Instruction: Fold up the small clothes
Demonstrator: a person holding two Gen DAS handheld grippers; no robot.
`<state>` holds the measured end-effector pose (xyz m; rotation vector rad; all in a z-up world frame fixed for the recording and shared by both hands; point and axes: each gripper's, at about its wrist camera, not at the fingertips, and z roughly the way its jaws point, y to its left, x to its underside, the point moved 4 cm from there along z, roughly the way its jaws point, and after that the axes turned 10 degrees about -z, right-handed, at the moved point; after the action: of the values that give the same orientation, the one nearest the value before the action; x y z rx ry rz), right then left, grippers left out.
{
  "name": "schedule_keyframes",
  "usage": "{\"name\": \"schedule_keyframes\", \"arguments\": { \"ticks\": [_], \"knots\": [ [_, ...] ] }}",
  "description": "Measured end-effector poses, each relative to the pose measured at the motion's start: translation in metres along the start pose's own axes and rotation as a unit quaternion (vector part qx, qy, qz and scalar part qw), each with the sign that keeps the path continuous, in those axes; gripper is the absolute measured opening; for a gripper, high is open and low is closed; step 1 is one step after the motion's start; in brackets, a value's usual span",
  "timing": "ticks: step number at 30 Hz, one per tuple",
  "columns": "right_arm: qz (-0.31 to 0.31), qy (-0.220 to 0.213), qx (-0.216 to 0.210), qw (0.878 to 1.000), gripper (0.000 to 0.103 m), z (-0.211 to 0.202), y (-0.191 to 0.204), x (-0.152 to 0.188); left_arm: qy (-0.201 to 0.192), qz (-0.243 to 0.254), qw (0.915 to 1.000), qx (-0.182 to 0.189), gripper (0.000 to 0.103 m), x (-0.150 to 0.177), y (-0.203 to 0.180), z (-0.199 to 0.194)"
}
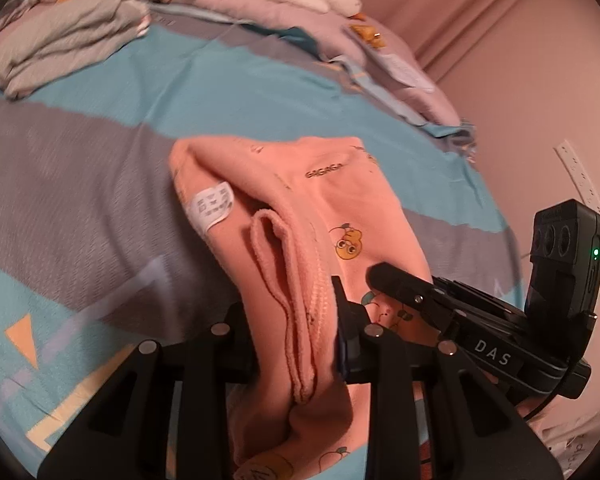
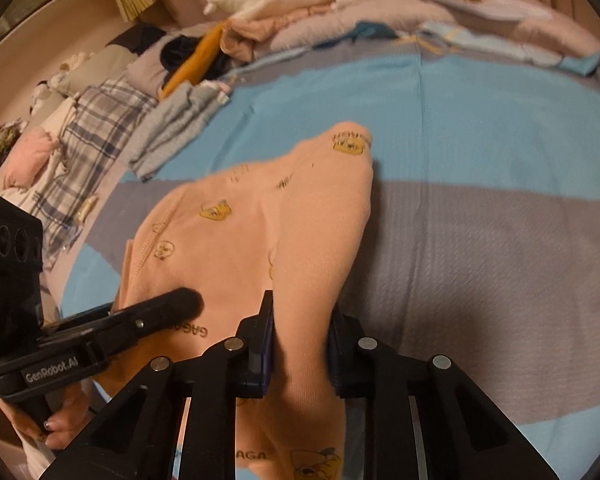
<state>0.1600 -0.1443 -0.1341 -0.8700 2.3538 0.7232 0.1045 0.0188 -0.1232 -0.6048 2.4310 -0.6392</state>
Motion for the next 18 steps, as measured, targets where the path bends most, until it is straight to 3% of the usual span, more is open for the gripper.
{"name": "schedule_keyframes", "arguments": {
  "ticks": [10,18],
  "knots": [
    [-0.003,-0.057,0.035,0.998,0.023,-0.049,-0.021,-0.014,-0.022,0.040,0.9983,0.037,0.029,-0.007,-0.056,-0.003],
    [0.022,-0.069,0.064,0.995,0.023,-0.063,-0.050,-0.008,-0.014,0.066,0.9970,0.038,0.029,-0.005,-0.087,0.021]
  ]
}}
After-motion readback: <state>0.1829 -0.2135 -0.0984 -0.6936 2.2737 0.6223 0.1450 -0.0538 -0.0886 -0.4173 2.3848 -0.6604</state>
